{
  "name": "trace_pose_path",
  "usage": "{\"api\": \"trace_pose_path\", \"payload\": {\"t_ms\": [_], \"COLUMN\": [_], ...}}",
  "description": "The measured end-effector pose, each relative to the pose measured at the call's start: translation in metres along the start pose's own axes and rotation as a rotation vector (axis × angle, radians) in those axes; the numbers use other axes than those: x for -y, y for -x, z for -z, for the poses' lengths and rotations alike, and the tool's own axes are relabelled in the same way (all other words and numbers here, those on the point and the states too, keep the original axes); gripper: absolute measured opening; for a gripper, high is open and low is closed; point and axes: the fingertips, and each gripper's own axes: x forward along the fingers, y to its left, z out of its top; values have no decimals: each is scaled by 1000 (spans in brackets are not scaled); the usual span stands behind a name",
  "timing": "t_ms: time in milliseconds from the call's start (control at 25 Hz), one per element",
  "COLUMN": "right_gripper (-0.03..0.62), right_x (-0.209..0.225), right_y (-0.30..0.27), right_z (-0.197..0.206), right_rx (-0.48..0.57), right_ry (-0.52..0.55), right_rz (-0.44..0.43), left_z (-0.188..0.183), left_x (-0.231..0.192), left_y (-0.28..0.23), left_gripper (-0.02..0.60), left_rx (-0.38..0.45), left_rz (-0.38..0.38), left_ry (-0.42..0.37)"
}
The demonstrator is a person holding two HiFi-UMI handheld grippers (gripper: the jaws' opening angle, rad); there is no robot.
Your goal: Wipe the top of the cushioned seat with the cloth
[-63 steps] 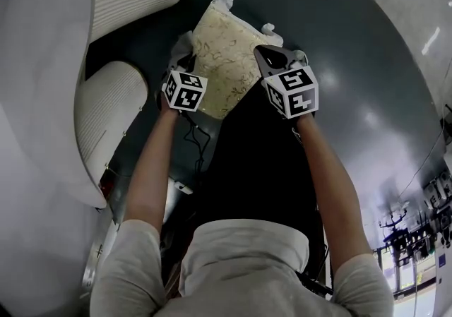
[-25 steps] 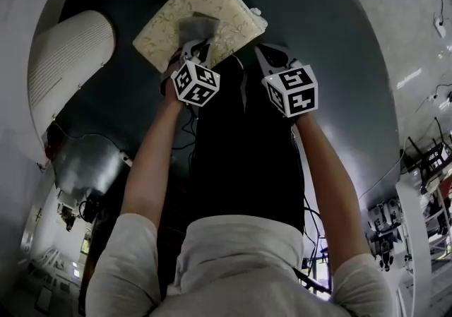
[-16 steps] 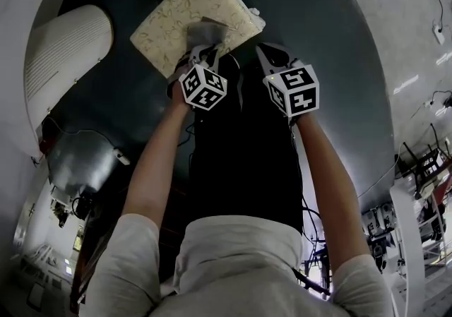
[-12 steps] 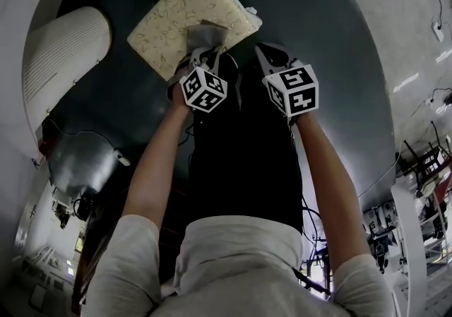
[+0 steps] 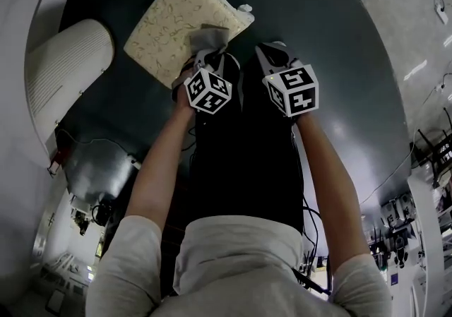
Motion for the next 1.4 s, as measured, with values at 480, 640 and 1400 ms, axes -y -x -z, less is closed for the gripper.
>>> {"api": "trace_pose_path", "payload": {"t_ms": [480, 640, 1400], "right_gripper": [9, 9, 9], "right_x": [50, 62, 65], "right_y": [30, 35, 25], "right_z": [15, 18, 10], "right_rx": [107, 138, 270], "right_ry": [-174, -216, -422], "right_rz": [88, 110, 218], "left_z": [-43, -61, -79], "left_x": [-4, -3, -59], "left_y": [-11, -19, -17], "left_gripper": [37, 37, 37], "left_rx": [-14, -15, -40], "left_rz": [21, 40, 94], "left_ry": [-70, -106, -241]}}
